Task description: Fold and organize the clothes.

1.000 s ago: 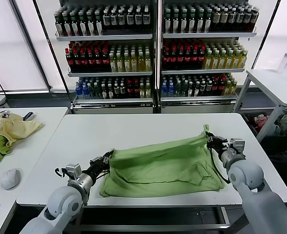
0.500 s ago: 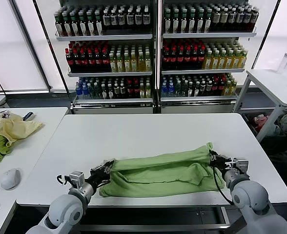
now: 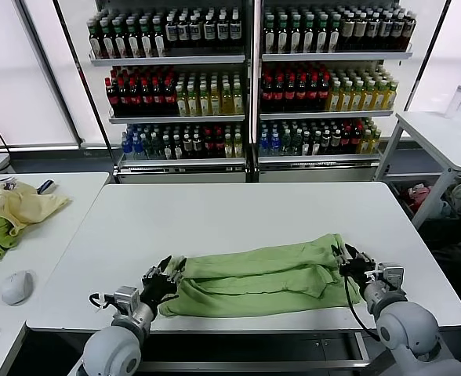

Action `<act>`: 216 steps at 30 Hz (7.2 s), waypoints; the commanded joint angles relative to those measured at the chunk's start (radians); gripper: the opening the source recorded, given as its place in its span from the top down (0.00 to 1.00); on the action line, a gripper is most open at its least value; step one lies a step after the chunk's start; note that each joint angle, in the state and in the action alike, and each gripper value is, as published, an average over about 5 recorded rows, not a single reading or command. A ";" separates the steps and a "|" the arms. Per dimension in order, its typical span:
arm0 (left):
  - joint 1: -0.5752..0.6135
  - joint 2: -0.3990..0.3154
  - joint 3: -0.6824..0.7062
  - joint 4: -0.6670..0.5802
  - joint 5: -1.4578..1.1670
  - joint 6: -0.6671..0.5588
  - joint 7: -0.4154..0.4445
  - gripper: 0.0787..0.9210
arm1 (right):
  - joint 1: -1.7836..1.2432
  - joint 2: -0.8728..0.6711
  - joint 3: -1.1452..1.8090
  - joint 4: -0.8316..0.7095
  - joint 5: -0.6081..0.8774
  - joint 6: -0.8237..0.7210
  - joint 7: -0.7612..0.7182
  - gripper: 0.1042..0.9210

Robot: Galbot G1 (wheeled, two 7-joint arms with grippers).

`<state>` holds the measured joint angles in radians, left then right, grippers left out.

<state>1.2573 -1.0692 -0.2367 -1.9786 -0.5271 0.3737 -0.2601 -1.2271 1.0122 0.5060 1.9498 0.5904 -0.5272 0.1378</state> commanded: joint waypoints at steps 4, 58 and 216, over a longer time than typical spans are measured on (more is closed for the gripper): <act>0.053 -0.166 0.032 0.041 0.198 0.027 -0.166 0.29 | -0.039 0.001 0.016 0.031 -0.021 0.006 -0.002 0.30; 0.025 0.166 -0.469 -0.167 -0.678 0.091 -0.066 0.94 | -0.001 -0.032 0.022 0.055 0.004 0.010 -0.005 0.12; -0.340 -0.061 0.264 0.087 -0.088 0.006 0.007 0.95 | 0.052 0.025 0.023 0.023 -0.011 0.029 -0.012 0.12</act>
<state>1.1053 -1.0240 -0.2959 -1.9475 -0.7590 0.3577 -0.2209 -1.1781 1.0365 0.5227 1.9674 0.5787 -0.4970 0.1265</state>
